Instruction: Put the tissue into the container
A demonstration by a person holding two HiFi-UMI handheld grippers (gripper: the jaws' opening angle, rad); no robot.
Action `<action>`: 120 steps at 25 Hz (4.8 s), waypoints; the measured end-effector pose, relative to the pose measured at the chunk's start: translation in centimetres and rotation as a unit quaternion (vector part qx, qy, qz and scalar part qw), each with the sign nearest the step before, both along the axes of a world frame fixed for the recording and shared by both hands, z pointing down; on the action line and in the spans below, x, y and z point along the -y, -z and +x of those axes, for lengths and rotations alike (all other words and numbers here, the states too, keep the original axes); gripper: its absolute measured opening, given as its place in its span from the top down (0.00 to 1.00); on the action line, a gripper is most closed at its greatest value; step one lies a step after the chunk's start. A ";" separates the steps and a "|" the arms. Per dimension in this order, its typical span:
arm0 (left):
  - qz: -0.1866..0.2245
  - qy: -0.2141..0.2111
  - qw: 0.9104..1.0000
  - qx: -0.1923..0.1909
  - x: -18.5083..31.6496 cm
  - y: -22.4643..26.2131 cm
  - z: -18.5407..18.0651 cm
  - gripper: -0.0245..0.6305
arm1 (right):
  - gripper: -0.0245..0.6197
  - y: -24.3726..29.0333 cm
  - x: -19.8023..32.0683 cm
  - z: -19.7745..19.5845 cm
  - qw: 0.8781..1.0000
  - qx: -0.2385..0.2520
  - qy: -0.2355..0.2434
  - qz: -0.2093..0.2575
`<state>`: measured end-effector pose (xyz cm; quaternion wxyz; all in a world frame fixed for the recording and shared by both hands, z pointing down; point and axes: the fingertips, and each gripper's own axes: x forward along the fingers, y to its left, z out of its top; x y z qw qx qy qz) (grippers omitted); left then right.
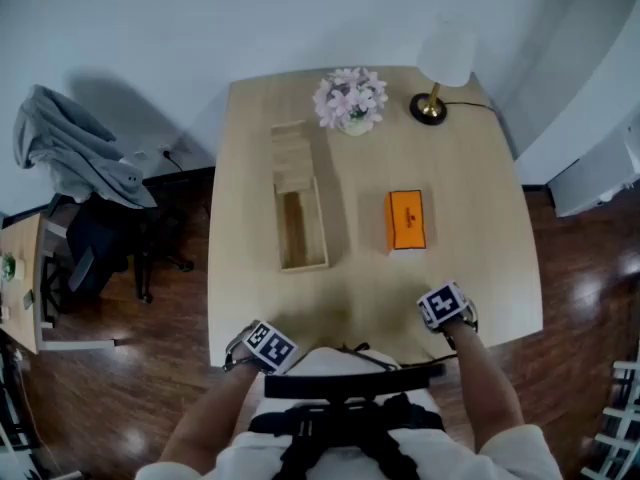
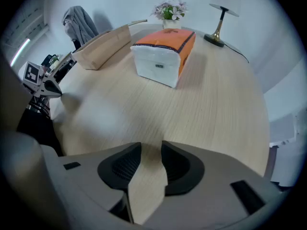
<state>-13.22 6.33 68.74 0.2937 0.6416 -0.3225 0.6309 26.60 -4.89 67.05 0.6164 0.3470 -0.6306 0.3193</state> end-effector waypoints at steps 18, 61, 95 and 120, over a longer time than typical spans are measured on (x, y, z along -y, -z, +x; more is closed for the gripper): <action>0.096 0.117 0.987 -0.061 0.7 0.4 -0.4 0.96 | 0.75 0.2 1.1 -1.6 0.987 0.109 -0.040 0.106; 0.150 0.246 0.920 -0.267 3.5 7.6 4.4 0.96 | 0.25 7.2 19.3 -8.2 0.950 0.177 -0.153 0.207; 0.161 0.233 0.910 -0.304 5.2 9.0 0.5 0.96 | 0.37 9.8 18.5 -9.9 0.942 0.153 -0.184 0.234; 0.206 0.239 0.891 -0.326 6.9 10.4 -3.9 0.96 | 0.39 15.8 17.3 -20.5 0.930 0.197 -0.136 0.279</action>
